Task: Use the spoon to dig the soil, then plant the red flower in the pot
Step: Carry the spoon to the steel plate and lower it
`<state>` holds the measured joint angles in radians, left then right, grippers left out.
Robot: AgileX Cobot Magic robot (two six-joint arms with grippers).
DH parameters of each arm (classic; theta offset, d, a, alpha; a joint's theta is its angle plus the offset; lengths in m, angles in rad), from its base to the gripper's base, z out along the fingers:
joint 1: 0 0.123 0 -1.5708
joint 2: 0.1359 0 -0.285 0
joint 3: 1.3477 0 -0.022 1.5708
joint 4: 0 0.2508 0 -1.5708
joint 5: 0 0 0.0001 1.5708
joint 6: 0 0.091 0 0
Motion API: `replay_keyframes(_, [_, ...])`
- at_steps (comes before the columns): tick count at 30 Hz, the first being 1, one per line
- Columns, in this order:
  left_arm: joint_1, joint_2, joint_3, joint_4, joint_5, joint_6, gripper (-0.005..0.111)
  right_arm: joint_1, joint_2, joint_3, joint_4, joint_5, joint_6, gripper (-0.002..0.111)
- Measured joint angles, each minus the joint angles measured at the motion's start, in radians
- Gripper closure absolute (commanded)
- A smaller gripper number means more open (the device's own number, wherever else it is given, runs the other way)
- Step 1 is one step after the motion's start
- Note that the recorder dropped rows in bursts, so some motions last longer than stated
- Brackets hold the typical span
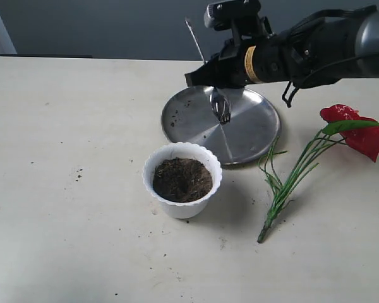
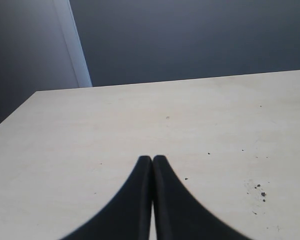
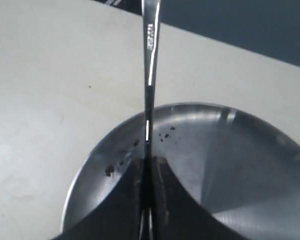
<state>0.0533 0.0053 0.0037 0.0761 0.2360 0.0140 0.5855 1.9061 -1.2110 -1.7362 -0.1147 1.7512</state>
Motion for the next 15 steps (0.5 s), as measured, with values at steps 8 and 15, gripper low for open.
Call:
replay_keyframes(8, [0.0, 0.0, 0.0, 0.0, 0.0, 0.0, 0.106, -0.002, 0.035, -0.001, -0.007, 0.157, -0.056, 0.109])
replay_keyframes(15, [0.0, 0.0, 0.0, 0.0, 0.0, 0.0, 0.106, 0.031, 0.005, -0.002, 0.067, 0.59, -0.221, 0.109])
